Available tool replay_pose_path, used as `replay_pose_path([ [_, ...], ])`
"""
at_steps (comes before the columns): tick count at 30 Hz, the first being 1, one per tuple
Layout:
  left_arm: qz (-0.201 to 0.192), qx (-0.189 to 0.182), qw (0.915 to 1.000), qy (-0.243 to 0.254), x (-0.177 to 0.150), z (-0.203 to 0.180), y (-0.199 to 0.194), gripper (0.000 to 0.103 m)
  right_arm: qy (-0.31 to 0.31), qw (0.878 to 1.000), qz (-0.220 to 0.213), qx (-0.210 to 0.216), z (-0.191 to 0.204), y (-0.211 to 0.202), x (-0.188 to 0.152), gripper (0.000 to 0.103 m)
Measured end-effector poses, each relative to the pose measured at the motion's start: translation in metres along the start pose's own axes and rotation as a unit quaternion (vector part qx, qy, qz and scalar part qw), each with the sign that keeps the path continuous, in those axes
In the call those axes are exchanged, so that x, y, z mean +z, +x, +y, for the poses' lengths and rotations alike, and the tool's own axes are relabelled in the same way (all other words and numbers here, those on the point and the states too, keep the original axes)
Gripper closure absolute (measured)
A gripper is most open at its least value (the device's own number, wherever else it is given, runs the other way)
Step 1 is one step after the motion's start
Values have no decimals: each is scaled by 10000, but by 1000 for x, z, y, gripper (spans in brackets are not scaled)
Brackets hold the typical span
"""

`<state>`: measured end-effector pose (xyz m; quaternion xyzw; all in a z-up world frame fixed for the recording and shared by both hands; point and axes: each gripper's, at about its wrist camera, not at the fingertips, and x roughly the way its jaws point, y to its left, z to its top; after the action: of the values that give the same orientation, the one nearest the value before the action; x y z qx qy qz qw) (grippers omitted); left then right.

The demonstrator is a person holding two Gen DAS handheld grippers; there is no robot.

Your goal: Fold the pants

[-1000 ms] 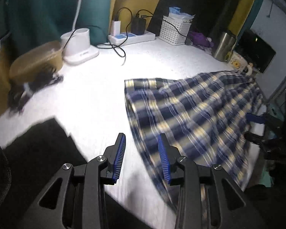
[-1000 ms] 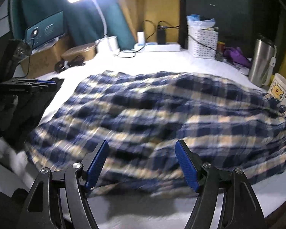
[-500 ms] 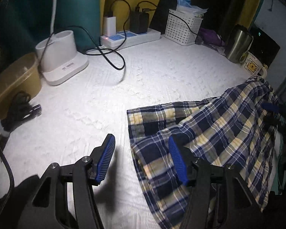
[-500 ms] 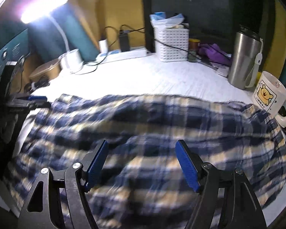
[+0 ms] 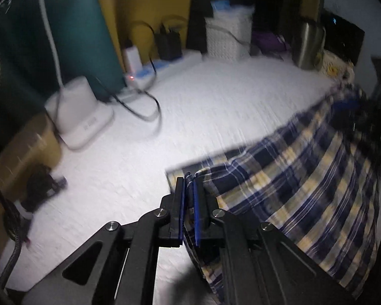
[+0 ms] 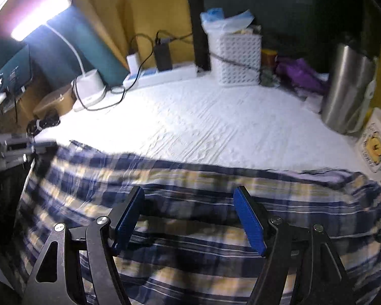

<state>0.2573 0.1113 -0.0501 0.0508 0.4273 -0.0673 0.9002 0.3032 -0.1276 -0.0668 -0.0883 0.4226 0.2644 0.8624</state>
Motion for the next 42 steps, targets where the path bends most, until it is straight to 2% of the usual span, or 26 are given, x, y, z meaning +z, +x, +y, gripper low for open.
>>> replay_pose_path([
  [4, -51, 157, 9998, 60, 14, 8, 12, 98, -61, 9999, 90, 1, 9, 10, 1, 29],
  [6, 99, 247, 9996, 135, 13, 13, 29, 98, -49, 9996, 293, -44, 9, 22, -3, 29],
  [9, 368, 222, 9990, 119, 7, 13, 49, 98, -68, 9994, 293, -152, 11, 26, -5, 29],
  [12, 408, 217, 9989, 54, 9, 13, 40, 95, -28, 9991, 256, -326, 11, 21, -5, 29],
  [13, 410, 234, 9989, -11, 11, 15, 34, 92, 11, 9989, 217, -410, 10, 18, -4, 29],
  [15, 275, 392, 9988, -96, 13, 17, 19, 67, 113, 9986, 131, -495, 10, 12, -4, 29],
  [17, 21, 383, 9990, -230, 11, 17, -2, 53, 116, 9990, 55, -436, 16, 4, -5, 28],
  [18, -78, 244, 9991, -337, 8, 15, -12, 51, 52, 9991, 37, -421, 21, 2, -6, 28],
  [22, -75, -250, 9986, -464, -8, -7, -29, 51, -259, 9992, 78, -278, 47, 0, -14, 29],
  [24, 48, -470, 9978, -472, -20, -23, -27, 51, -422, 9985, 186, -307, 60, 5, -22, 29],
  [27, 275, -603, 9967, -476, -40, -43, -21, 51, -579, 9970, 312, -417, 71, 11, -35, 29],
  [30, 560, -543, 9960, -427, -59, -53, -10, 51, -611, 9962, 316, -529, 74, 8, -47, 29],
  [32, 442, -196, 9988, -47, -67, -60, -13, 50, -585, 9962, 306, -562, 75, 4, -53, 29],
  [35, 482, -175, 9985, -186, -72, -53, -18, 50, -564, 9960, 275, -644, 75, -5, -61, 29],
  [39, 538, 96, 9982, -244, -77, -52, -29, 50, -449, 9963, 189, -711, 75, -23, -71, 28],
  [42, 329, -95, 9989, -310, -80, -59, -45, 50, -400, 9968, 97, -683, 79, -36, -80, 28],
])
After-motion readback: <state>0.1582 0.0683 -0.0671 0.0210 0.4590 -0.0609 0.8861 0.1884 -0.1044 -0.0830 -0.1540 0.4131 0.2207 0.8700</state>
